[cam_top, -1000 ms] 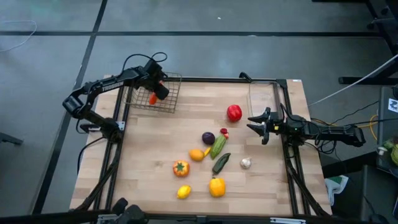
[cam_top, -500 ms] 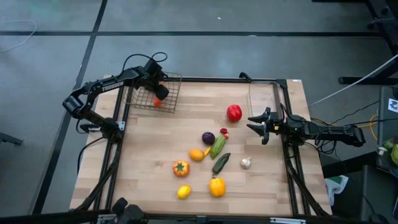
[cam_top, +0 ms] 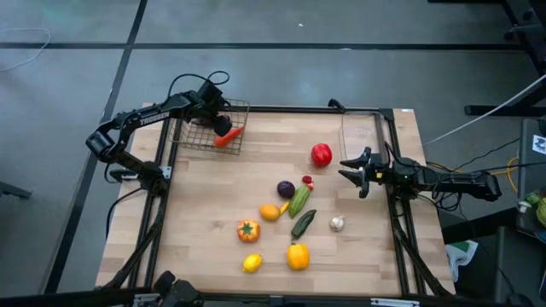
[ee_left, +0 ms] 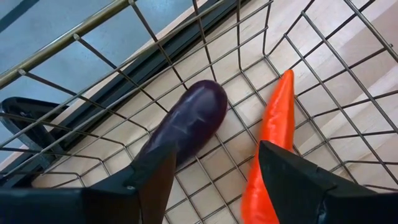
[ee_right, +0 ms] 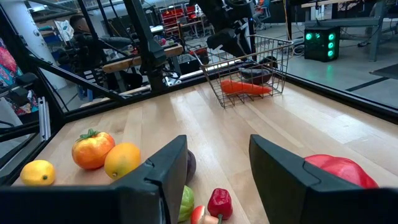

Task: Sort produce into baskets
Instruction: Put the top yellow lemon into the transparent bin

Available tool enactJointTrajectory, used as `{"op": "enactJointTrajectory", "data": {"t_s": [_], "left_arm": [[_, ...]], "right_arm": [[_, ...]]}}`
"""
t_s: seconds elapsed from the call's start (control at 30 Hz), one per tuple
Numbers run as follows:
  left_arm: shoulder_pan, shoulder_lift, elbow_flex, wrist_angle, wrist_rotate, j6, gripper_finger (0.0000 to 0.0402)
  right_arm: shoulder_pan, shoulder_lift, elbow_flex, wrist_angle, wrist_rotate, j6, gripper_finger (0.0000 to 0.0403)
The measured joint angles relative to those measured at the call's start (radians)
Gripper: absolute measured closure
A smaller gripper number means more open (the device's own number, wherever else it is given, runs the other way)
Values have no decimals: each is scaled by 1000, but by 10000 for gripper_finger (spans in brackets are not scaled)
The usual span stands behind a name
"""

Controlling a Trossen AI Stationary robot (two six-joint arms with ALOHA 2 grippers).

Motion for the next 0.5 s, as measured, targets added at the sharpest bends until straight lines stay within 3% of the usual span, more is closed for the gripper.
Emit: {"op": "enactJointTrajectory", "data": {"t_s": [0.5], "left_arm": [[0,0,0,0,0,-34,176]], "right_arm": [[0,0,0,0,0,0,230]]}}
